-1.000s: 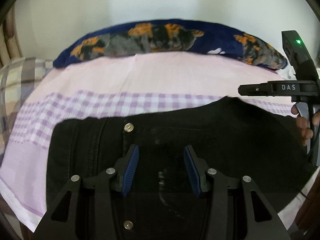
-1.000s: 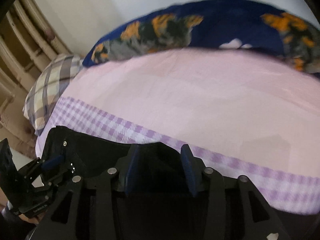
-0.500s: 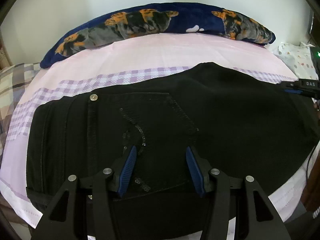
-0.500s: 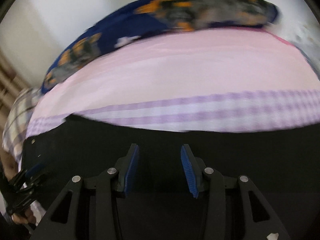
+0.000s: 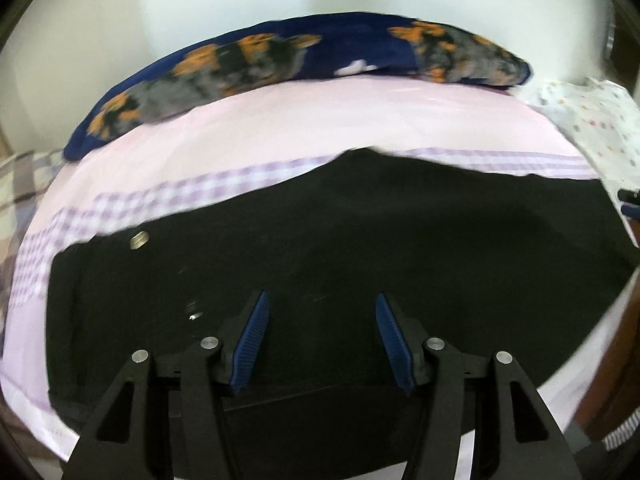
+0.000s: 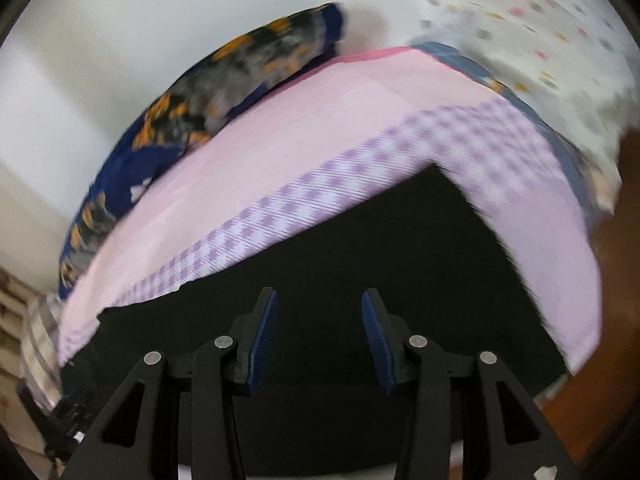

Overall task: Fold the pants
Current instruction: 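Move the right tool toward the leg hems while the left tool holds the waistband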

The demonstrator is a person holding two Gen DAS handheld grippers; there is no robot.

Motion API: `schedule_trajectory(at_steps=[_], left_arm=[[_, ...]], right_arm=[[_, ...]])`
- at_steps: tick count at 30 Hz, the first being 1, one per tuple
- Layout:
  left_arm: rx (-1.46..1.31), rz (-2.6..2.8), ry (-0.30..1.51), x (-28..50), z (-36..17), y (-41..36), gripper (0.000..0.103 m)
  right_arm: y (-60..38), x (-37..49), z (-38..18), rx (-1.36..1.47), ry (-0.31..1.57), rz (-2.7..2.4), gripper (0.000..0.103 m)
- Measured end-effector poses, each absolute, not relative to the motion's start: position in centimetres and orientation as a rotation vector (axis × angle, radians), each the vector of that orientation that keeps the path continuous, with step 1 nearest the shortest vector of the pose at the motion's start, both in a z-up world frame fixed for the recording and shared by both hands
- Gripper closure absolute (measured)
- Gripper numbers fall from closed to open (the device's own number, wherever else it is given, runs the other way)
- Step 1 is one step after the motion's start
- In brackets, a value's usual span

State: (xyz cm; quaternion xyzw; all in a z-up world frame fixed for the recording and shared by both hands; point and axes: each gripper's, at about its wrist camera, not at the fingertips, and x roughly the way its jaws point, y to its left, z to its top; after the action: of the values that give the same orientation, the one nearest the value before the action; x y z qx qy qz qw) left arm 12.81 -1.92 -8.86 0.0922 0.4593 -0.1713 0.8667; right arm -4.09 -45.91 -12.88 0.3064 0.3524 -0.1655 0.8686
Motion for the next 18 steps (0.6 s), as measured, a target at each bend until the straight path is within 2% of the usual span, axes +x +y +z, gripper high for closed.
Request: schedule_trajectory(at_steps=[7,18], left_arm=[[0.250,-0.521,0.946,11.9,-8.3,-7.8,0.045],[0.353,-0.667,0.965,9.5,-8.5,-13.5,0.042]], right_arm=[[-46.0,-11.5,-15.1,0.833,0.722,-0.360,0.061],[-45.1,-12.4,-18.5,0.911,0.712,-0.324,0.061]])
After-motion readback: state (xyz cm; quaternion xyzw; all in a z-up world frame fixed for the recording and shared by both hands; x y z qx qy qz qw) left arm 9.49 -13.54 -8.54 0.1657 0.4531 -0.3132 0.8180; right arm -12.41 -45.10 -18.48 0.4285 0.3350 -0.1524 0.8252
